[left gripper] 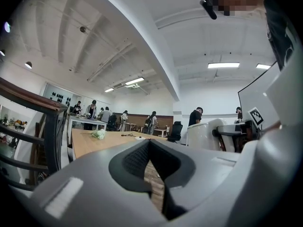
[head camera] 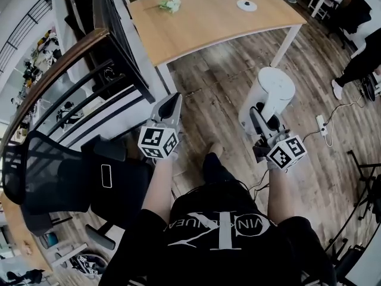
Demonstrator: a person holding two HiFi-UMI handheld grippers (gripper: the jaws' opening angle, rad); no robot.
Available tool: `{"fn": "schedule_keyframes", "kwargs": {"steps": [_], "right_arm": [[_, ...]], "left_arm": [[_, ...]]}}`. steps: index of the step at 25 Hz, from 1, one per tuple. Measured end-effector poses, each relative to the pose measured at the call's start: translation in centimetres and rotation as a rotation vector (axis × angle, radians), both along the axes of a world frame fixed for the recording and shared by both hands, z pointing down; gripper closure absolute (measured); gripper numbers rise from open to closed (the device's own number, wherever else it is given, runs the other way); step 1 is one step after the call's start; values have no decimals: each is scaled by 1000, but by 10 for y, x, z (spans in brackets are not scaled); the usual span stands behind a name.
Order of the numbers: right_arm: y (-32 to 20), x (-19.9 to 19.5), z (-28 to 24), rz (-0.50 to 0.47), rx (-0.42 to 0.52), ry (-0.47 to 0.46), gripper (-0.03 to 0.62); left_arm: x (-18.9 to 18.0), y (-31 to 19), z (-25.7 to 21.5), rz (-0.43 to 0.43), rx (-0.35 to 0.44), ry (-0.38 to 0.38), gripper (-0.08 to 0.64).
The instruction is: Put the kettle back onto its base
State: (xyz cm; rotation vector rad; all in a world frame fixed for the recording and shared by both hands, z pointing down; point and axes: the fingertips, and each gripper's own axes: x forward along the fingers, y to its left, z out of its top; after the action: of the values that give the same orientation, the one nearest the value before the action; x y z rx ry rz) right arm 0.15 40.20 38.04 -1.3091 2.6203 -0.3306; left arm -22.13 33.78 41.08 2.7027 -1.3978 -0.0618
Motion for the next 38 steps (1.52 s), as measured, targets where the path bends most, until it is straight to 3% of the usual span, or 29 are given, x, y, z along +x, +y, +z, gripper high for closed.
{"fn": "schedule_keyframes", "kwargs": {"steps": [19,38], "right_arm": [[-145,9,-2,3,-23,-7,460],[-247,37,-2,8,-26,0,460]], "left_arm": [[18,-156,-3,34,-24,9,551],[77,-271,-1,122,-31,2,551]]}}
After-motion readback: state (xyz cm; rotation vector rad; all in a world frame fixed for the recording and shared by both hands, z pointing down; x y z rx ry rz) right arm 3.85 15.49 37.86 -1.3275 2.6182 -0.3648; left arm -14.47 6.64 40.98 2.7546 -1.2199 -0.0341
